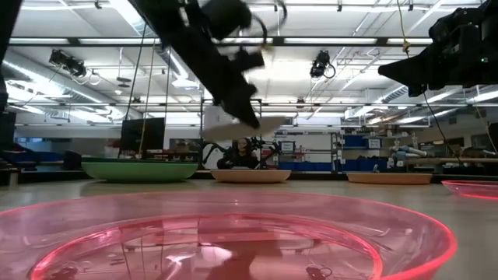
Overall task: Stack plastic plates
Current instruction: Stack the blue plate on top of the pink plate
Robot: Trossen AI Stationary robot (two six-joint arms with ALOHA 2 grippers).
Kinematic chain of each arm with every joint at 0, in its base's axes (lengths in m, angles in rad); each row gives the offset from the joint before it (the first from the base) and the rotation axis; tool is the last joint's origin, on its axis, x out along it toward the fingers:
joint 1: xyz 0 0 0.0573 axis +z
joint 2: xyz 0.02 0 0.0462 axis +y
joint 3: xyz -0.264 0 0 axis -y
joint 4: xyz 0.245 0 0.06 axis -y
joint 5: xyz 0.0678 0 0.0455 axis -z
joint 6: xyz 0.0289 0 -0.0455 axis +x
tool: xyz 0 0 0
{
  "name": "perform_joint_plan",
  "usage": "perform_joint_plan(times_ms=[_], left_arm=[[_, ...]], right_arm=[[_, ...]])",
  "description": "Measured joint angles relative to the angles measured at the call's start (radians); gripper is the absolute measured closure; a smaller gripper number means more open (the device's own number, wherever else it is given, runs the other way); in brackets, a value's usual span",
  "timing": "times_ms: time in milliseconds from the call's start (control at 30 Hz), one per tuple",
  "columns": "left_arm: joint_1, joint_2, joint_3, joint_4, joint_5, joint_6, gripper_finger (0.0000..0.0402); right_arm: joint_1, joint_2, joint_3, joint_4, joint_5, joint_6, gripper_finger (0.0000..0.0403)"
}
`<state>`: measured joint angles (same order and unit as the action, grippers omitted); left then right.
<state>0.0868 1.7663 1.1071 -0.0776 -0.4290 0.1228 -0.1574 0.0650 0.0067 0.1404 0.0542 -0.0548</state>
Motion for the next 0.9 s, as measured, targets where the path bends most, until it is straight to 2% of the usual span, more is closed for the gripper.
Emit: perform_joint_plan(times_ms=[167,333,733,900], left_arm=[[0.096,0.147,0.031,0.04,0.111,0.004,0.0388],[0.114,0.227,0.063,0.057,0.129,0.05,0.0388],[0.119,0.244,0.074,0.08,0.136,0.028,0.0381],[0.119,0.244,0.073,0.071,0.069,0.019,0.0359]], right_arm=[[0.0,0.0,0.0,0.001,0.0,0.0,0.0379],[0.0,0.0,0.0,0.001,-0.001,0.0,0.0379],[0.0,0.0,0.0,0.001,-0.001,0.0,0.0379],[0.0,0.0,0.0,0.001,-0.002,0.0,0.0379]])
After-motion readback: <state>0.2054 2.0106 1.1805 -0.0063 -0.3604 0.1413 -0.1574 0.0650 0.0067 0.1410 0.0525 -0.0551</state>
